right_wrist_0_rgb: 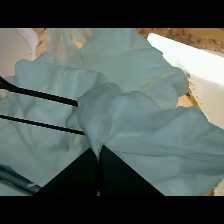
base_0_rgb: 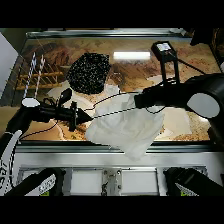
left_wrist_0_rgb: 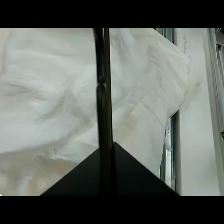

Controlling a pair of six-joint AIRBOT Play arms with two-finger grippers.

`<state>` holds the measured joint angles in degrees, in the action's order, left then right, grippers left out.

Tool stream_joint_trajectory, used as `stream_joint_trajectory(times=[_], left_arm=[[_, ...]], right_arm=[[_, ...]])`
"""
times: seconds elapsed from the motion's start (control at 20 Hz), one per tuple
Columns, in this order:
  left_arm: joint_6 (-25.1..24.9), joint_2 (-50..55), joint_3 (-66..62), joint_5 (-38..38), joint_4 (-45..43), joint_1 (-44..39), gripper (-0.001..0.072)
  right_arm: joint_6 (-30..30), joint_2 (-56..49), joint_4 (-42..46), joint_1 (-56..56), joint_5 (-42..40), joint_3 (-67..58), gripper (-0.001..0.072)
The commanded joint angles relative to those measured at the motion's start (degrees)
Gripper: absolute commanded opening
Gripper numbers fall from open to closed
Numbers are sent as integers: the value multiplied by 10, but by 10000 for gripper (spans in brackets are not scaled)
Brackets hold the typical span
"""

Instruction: Fold the clothes and pants, and hang the long-sleeved shirts on hangers.

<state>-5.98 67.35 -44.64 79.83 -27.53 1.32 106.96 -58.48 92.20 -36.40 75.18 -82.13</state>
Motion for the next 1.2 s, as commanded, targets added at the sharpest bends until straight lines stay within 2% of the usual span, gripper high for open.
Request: stream_joint_trajectory(times=[0.0,0.2,0.6,1.0,1.05,1.15], left_arm=[[-3,0,0,-5,12,3,9],[-3,0,0,-6,12,3,9],[-3,0,0,-6,12,3,9],[-3,0,0,-5,11,3,10],[-3,0,0,-5,11,3,10],[-3,0,0,-5,11,3,10]], right_arm=[[7,-15,-1,-42,-37,-12,7],[16,-23,-2,-71,-78,-13,7],[14,-32,-10,-90,-99,-13,8],[-36,-45,-55,-95,-105,-13,21],[-37,-45,-55,-95,-105,-13,55],[-37,-45,-55,-95,-104,-13,471]])
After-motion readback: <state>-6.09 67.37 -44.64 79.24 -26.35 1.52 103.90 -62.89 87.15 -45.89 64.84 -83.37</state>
